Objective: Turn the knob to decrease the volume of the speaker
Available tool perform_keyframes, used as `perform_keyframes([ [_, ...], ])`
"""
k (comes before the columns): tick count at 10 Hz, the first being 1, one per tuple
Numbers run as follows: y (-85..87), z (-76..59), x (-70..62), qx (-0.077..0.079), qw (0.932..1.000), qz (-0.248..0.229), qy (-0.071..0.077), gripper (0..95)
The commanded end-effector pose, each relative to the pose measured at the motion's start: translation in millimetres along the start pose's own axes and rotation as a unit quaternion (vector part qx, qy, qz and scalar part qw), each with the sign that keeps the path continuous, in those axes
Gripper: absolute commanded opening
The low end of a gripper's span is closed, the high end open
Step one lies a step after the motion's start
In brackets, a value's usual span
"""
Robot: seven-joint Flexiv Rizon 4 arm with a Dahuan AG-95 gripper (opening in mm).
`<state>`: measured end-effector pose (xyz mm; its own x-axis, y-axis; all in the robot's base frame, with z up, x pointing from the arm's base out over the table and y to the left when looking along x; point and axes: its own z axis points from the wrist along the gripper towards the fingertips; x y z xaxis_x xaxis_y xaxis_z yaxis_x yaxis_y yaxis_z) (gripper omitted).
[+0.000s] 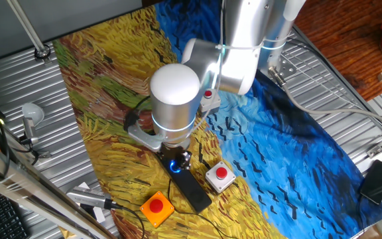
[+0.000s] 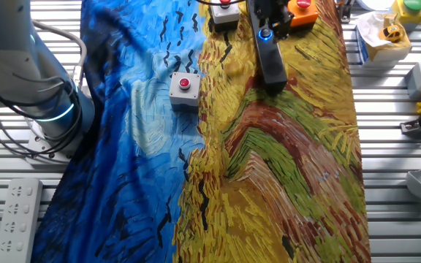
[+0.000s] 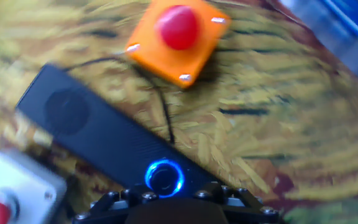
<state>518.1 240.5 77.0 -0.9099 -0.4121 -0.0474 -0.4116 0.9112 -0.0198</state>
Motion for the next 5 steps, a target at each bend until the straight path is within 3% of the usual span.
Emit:
perform_keyframes([
  [1, 4.9, 1.4, -7.2, -0.002, 0.9932, 0.116, 0.001, 57.0],
  [5, 10.8, 3.8, -10.5, -0.003, 0.9898, 0.142, 0.008, 57.0],
])
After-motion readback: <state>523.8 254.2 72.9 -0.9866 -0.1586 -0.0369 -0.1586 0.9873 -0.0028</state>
